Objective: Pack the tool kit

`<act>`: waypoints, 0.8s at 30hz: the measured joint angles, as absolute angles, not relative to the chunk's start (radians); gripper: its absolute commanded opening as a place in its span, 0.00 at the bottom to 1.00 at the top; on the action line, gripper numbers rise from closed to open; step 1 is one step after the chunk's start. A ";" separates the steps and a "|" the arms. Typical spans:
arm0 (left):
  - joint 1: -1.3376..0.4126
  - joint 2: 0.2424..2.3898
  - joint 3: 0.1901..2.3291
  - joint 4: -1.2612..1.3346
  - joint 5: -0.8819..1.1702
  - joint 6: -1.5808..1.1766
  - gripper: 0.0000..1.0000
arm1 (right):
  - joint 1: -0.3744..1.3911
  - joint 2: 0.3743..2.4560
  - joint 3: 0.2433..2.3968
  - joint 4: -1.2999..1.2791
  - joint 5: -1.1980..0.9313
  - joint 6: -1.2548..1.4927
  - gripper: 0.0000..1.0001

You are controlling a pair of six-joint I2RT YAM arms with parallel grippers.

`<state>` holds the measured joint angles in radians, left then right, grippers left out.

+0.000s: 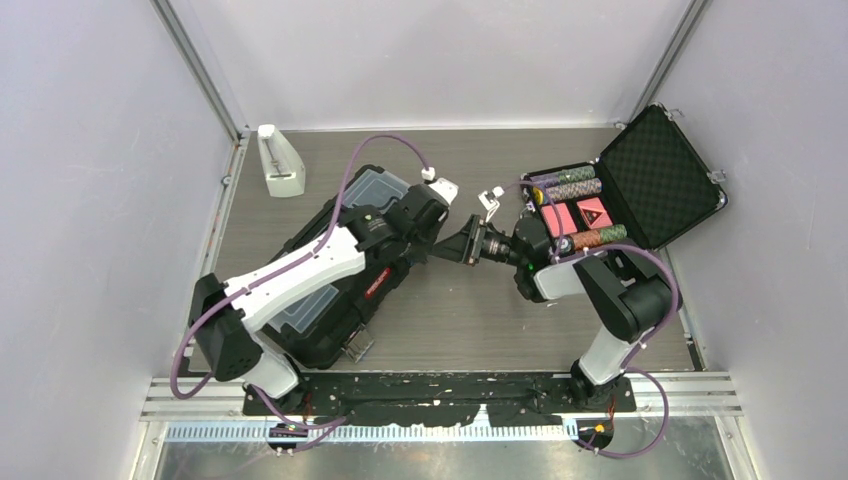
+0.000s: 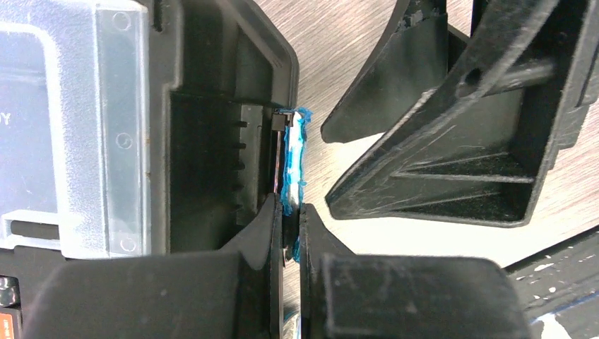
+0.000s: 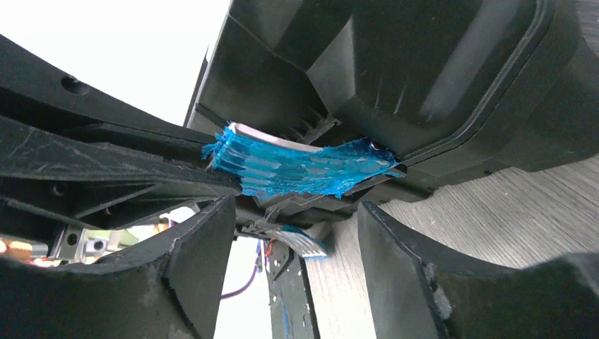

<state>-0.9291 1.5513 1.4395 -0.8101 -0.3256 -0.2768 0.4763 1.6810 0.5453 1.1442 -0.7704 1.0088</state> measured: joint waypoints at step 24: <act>-0.759 1.412 1.245 -0.620 0.048 -0.473 0.00 | 0.529 1.870 0.490 1.469 -0.669 1.135 0.99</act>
